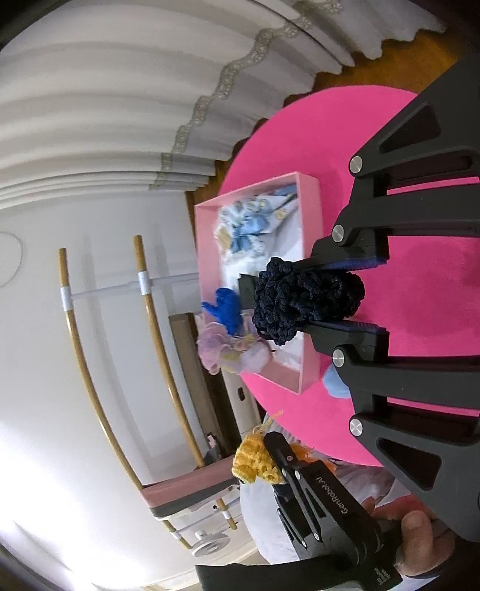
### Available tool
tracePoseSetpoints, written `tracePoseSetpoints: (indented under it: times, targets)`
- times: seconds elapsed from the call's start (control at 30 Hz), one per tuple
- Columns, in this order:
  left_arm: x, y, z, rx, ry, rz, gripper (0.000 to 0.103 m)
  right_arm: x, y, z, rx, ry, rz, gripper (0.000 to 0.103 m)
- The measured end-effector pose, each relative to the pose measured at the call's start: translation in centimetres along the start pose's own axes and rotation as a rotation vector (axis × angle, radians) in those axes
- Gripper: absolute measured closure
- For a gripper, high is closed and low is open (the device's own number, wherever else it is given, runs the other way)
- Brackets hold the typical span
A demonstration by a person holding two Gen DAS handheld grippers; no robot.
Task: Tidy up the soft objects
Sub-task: 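Carry the yellow toy with left tool while right tool carries black scrunchie into box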
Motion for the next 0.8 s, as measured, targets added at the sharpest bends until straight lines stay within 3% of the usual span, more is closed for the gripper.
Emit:
tracePoseSetpoints:
  times: [0.43, 0.6, 0.8]
  targets:
    - [-2.2, 5.4, -0.4, 0.013, -0.021, -0.034, 0.079, -1.1, 6.0, -0.6, 0.01, 0.019, -0.039, 0.083]
    - [-4.8, 8.9, -0.3, 0.018, -0.024, -0.033, 0.079, -3.6, 8.8, -1.5, -0.003, 0.037, -0.009, 0.083]
    - [-10.7, 12.8, -0.8, 0.007, -0.012, 0.017, 0.079, -8.5, 10.8, -2.5, -0.016, 0.037, 0.062, 0.082]
Point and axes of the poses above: each gripper's, at about its wrist camera, not at the fingertips, and x roughly against the way its jaws point, z to its left, y to its top, the point moved 10 cm from there along -x, roughly the way its jaws point, and after that the axes turned 6 degrees about z, right-handed, at the moved point
